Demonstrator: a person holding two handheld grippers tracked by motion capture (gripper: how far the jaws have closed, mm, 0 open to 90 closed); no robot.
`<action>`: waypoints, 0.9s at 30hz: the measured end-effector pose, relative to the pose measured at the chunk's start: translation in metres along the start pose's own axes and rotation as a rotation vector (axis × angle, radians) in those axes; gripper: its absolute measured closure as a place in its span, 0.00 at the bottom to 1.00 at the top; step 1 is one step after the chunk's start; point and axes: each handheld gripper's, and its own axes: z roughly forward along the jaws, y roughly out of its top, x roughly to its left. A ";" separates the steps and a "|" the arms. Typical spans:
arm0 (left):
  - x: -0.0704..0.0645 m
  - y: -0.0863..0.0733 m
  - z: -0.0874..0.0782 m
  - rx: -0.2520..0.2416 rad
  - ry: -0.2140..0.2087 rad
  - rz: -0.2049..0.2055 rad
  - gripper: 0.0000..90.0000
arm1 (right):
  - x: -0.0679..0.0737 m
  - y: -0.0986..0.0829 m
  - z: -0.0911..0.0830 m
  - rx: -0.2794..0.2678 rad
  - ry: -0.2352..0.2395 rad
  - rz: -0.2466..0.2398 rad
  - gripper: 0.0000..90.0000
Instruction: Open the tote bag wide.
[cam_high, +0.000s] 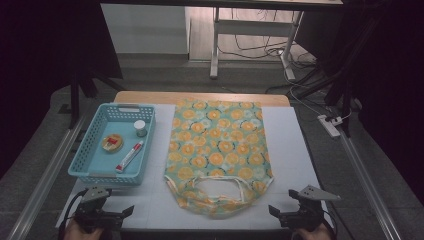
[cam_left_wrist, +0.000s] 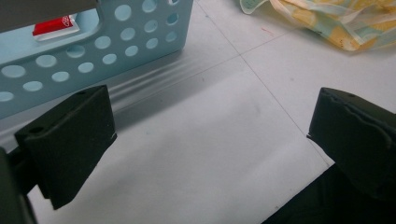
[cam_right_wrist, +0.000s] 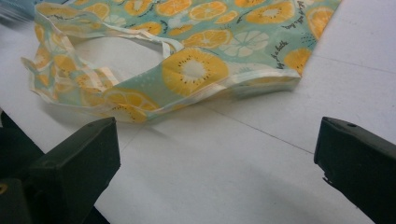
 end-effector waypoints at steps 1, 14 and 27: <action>0.000 0.000 0.000 0.001 0.000 0.000 0.01 | 0.000 0.000 0.000 0.001 0.005 0.003 0.01; 0.001 0.003 0.003 0.002 0.010 0.001 0.01 | -0.001 0.000 0.001 0.006 0.026 0.002 0.05; 0.002 0.006 0.008 0.001 0.011 0.014 0.00 | -0.001 0.001 0.001 0.013 0.017 0.007 0.02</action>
